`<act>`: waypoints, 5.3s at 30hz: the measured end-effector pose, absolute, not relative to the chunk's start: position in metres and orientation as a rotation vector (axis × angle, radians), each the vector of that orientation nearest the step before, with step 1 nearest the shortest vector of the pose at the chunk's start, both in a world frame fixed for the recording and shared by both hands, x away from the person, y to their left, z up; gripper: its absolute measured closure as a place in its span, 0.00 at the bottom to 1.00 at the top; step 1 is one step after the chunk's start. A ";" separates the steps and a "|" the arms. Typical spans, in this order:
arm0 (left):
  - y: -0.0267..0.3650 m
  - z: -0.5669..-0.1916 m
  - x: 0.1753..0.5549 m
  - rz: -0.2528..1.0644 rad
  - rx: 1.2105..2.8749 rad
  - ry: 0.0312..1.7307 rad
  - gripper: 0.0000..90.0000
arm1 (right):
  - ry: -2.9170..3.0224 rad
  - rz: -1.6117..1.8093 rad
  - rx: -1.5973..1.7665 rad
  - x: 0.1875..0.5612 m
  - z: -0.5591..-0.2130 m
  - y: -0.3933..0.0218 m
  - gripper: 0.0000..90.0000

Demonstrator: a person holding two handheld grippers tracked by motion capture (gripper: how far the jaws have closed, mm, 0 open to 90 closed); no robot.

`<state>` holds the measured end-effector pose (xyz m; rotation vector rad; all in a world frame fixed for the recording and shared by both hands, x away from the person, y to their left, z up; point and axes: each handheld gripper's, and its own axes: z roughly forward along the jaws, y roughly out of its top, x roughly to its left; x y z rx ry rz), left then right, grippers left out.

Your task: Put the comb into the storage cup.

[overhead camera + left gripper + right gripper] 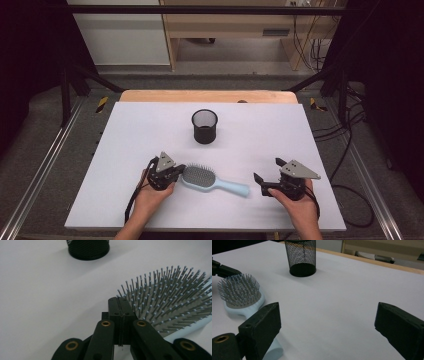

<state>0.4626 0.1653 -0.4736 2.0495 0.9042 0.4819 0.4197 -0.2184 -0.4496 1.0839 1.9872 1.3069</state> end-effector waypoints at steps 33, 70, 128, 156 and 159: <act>0.108 -0.466 0.454 0.481 2.023 0.775 1.00 | 2.268 1.234 0.983 0.415 -0.453 -0.208 0.09; 0.274 -0.444 0.413 0.745 1.631 0.989 0.09 | 2.591 1.003 0.852 0.428 -0.466 -0.182 0.38; 0.247 -0.436 0.414 0.642 1.655 0.961 0.12 | 2.528 0.951 0.809 0.449 -0.458 -0.157 0.77; 0.146 -0.394 0.451 0.382 1.680 0.781 0.05 | 2.175 1.239 0.773 0.453 -0.430 -0.123 0.77; 0.137 -0.392 0.452 0.392 1.671 0.787 0.05 | 2.147 1.273 0.777 0.451 -0.428 -0.126 0.78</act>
